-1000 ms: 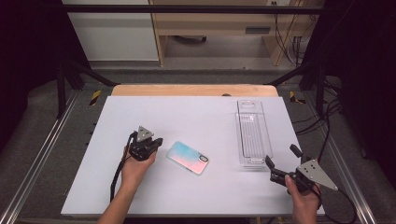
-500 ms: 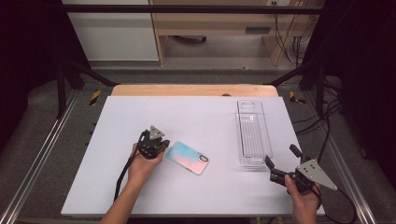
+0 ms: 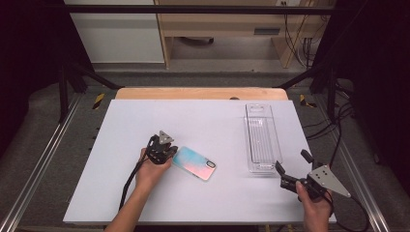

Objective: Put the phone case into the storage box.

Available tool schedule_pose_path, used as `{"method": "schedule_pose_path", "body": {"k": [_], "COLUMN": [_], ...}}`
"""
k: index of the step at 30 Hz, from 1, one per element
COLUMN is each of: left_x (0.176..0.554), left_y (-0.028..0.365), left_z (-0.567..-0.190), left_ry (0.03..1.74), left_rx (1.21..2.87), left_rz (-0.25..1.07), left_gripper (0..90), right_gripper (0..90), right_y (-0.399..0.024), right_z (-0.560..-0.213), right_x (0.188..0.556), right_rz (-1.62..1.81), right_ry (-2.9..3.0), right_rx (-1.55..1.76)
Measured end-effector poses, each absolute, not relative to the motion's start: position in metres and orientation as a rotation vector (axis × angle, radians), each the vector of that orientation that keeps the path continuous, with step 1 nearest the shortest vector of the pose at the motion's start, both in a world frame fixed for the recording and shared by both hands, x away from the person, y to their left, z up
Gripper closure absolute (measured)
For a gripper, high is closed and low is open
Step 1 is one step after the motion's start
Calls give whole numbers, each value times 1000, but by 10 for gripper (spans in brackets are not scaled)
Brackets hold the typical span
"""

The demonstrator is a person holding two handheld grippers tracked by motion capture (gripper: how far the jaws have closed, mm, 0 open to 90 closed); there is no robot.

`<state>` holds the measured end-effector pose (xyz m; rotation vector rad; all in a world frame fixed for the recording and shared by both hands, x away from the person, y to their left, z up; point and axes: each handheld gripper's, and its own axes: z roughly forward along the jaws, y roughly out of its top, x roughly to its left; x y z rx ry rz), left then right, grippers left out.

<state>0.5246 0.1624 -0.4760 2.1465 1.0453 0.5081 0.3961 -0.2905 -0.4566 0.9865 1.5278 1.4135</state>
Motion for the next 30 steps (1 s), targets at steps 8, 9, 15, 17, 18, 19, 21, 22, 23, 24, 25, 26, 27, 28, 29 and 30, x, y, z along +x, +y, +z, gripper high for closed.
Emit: {"method": "schedule_pose_path", "body": {"k": [8,9,15,17,18,19,21,22,23,24,25,26,27,28,29,30], "left_x": [525,525,518,517,516,516,515,515,515,514,514,514,513,513,512,511], "left_y": [161,161,150,147,146,145,143,142,141,140,140,139,138,137,135,134], "left_z": [-479,-479,-480,-480,-480,-480,-480,-480,-480,-480,-480,-480,-480,-480,-480,-480], "left_ry": [1045,1043,989,982,979,981,978,976,975,974,972,970,967,962,957,951], "left_rx": [2147,2147,2174,2176,2181,2177,2176,2177,2177,2176,2176,2176,2178,2179,2183,2187], "left_rz": [489,486,500,497,498,491,485,487,486,483,483,481,477,475,474,473], "left_gripper": [900,900,900,900,900,900,900,900,900,900,900,900,900,900,900,900], "right_gripper": [45,45,46,46,46,46,47,47,46,46,46,46,46,46,46,46], "right_y": [-292,-292,-292,-291,-291,-290,-290,-290,-290,-290,-290,-290,-290,-290,-290,-290], "right_z": [-457,-457,-457,-457,-457,-457,-457,-457,-457,-457,-457,-457,-457,-457,-456,-456], "right_x": [397,397,397,397,397,396,396,396,396,396,396,396,396,396,396,396], "right_rz": [1414,1414,1414,1413,1413,1414,1415,1416,1415,1413,1414,1414,1414,1415,1416,1415], "right_ry": [1530,1530,1531,1535,1536,1536,1537,1536,1537,1538,1537,1537,1537,1536,1536,1536], "right_rx": [988,988,990,987,986,985,985,983,983,985,986,986,984,983,982,983]}}
